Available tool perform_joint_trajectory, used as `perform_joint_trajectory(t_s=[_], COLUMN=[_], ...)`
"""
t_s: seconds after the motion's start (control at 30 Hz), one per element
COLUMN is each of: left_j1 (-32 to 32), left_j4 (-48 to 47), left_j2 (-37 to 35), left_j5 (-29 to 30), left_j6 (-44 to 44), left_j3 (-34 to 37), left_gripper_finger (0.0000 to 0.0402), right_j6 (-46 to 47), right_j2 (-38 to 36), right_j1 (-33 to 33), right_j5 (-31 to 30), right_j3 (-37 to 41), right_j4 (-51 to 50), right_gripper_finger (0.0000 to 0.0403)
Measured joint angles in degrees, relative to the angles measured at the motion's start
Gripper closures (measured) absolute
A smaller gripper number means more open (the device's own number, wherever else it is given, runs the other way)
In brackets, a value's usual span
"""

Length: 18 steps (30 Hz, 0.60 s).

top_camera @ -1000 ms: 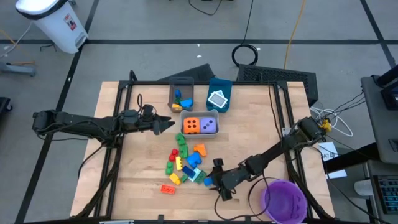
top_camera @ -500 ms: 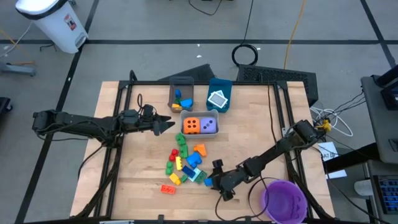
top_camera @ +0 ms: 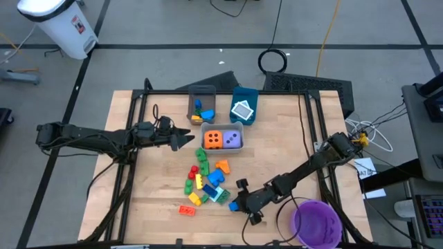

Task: Pick & Place Toys
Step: Put the bottom blue game piece into the black bin

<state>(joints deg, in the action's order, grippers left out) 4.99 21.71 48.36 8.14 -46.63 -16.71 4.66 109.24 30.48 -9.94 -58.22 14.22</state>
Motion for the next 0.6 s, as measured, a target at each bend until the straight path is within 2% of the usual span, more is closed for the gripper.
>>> perform_joint_trajectory(t_s=[0.2,0.3,0.43,0.6], left_j1=[0.0,0.1,0.1,0.1], left_j4=[0.0,1.1,1.3,1.8], left_j2=[0.0,0.0,0.0,-0.1], left_j5=[0.2,6.5,15.5,17.7], left_j6=[0.7,7.4,16.5,22.2], left_j3=[0.0,0.0,0.0,0.0], left_gripper_finger=[0.0014,0.0017,0.0025,0.0029], right_j6=[0.2,0.2,0.0,-1.0], right_j2=[-5.5,-8.6,-11.7,-12.6], right_j1=[1.1,1.6,1.9,1.8], right_j5=[-0.2,-0.3,-0.5,-2.5], right_j3=[0.0,0.0,0.0,0.0], right_j4=[-4.5,-5.1,-5.2,-4.4], right_gripper_finger=[0.0283,0.0284,0.0304,0.0304])
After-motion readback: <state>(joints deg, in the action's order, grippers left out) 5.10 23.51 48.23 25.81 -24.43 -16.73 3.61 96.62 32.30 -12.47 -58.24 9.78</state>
